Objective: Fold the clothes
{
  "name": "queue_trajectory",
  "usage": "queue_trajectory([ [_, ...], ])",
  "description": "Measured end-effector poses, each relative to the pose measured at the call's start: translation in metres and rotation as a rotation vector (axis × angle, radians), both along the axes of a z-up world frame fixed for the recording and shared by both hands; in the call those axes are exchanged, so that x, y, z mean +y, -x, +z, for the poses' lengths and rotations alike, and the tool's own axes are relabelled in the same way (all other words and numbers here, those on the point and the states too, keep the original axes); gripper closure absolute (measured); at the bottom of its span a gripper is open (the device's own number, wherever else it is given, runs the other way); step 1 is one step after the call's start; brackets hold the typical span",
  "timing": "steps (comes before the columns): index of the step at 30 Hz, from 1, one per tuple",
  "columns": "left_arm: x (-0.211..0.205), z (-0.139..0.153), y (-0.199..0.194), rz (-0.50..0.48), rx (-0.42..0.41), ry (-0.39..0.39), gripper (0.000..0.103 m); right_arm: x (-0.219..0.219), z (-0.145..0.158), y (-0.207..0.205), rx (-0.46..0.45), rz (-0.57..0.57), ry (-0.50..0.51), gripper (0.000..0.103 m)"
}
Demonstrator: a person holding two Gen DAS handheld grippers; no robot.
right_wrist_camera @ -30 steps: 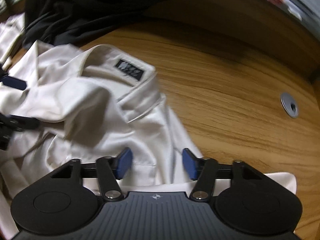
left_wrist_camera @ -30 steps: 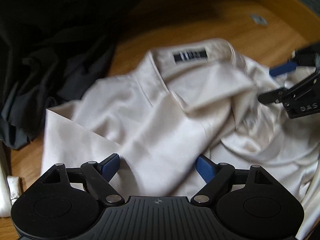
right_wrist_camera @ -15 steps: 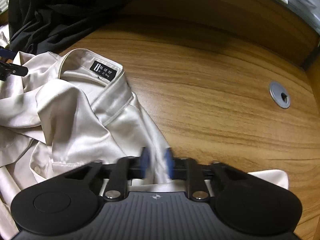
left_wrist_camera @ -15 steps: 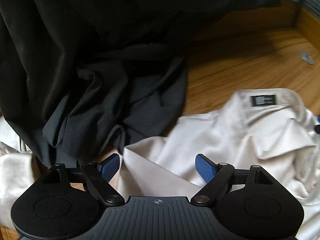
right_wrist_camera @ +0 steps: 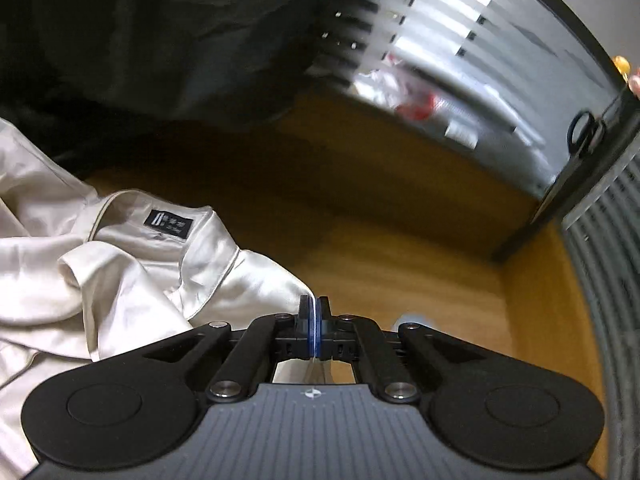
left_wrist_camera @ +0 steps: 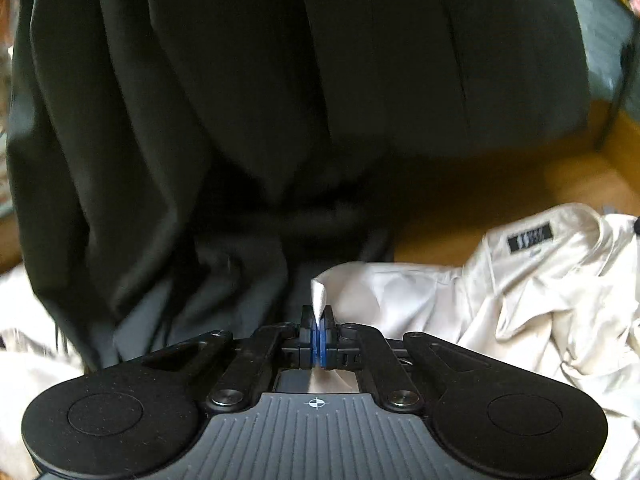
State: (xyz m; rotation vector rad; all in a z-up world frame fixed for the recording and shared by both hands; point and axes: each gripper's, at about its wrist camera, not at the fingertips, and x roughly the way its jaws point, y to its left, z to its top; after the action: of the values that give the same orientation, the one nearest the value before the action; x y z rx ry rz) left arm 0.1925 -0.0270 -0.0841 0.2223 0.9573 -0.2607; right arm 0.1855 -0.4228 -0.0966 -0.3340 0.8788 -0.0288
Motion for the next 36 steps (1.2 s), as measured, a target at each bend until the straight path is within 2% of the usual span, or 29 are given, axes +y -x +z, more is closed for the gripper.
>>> queue_trajectory([
  [4,-0.005,0.005,-0.006,-0.023,-0.02,0.001,0.098,-0.003,-0.013,-0.038,0.017,0.011,0.037,0.102],
  [6,-0.008,0.007,-0.008,-0.034,-0.03,0.001,0.093,-0.007,-0.02,-0.052,0.048,0.013,0.038,0.102],
  [7,-0.009,0.008,-0.01,-0.04,-0.035,0.001,0.082,-0.008,-0.021,-0.055,0.06,0.011,0.033,0.098],
  [8,-0.011,0.009,-0.011,-0.045,-0.039,0.002,0.077,-0.008,-0.022,-0.056,0.067,0.011,0.027,0.097],
  [9,-0.012,0.011,-0.013,-0.051,-0.044,0.002,0.065,-0.008,-0.02,-0.054,0.066,0.014,0.018,0.097],
  [10,-0.013,0.012,-0.014,-0.057,-0.049,0.002,0.052,-0.009,-0.018,-0.051,0.068,0.014,0.007,0.091],
  [11,-0.015,0.013,-0.015,-0.062,-0.054,0.002,0.049,-0.011,-0.016,-0.047,0.077,0.011,-0.011,0.087],
  [13,-0.017,0.015,-0.018,-0.074,-0.064,0.003,0.047,-0.016,-0.012,-0.037,0.105,0.005,-0.049,0.083],
  [17,-0.048,-0.004,-0.005,-0.167,-0.016,0.0,0.047,-0.026,-0.013,-0.006,0.187,-0.017,-0.107,0.078],
  [20,-0.071,-0.019,0.006,-0.239,0.022,-0.002,0.044,-0.034,-0.023,0.021,0.236,-0.048,-0.138,0.07],
  [22,-0.087,-0.029,0.013,-0.287,0.048,-0.003,0.041,-0.036,-0.029,0.038,0.262,-0.061,-0.162,0.06],
  [25,-0.109,-0.039,0.015,-0.326,0.057,-0.014,0.039,-0.033,-0.037,0.054,0.265,-0.052,-0.177,0.051],
  [32,-0.146,-0.07,-0.006,-0.347,0.073,-0.06,0.037,-0.02,-0.051,0.04,0.259,-0.004,-0.174,0.05],
  [33,-0.146,-0.071,-0.005,-0.347,0.071,-0.059,0.037,-0.018,-0.053,0.036,0.261,0.007,-0.173,0.052],
  [34,-0.145,-0.072,-0.004,-0.349,0.068,-0.055,0.043,-0.017,-0.054,0.034,0.267,0.012,-0.168,0.062],
  [35,-0.143,-0.071,-0.004,-0.35,0.067,-0.038,0.055,-0.016,-0.055,0.031,0.273,0.018,-0.163,0.073],
  [36,-0.14,-0.069,-0.004,-0.352,0.072,-0.028,0.097,-0.015,-0.056,0.028,0.279,0.023,-0.158,0.093],
])
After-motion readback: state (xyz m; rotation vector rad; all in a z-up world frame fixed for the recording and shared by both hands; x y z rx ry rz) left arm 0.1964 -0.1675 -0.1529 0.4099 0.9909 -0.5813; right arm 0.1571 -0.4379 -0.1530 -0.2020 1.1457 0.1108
